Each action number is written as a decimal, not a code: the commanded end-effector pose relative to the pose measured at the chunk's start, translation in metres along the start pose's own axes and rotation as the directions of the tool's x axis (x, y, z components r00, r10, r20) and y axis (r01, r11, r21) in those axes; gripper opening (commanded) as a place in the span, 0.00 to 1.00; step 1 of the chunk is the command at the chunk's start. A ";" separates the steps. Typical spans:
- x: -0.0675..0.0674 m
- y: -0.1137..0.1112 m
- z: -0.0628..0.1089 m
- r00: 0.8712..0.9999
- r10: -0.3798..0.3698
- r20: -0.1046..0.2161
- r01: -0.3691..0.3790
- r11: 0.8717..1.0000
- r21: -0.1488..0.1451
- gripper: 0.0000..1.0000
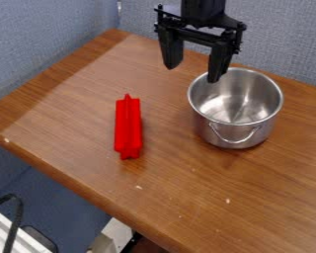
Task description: Put the red object in the metal pot
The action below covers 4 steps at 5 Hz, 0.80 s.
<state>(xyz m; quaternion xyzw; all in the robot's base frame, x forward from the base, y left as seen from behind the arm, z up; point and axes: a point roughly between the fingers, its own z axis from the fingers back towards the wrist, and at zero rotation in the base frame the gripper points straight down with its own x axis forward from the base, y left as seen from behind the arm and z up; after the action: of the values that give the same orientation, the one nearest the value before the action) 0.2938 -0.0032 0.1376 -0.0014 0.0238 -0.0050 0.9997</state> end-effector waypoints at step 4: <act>-0.065 0.087 -0.014 0.941 0.339 -0.029 -0.334 0.937 0.103 1.00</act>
<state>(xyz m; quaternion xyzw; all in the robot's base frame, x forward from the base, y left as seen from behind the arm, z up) 0.2282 0.0819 0.1156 0.0439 0.0674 0.1619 0.9835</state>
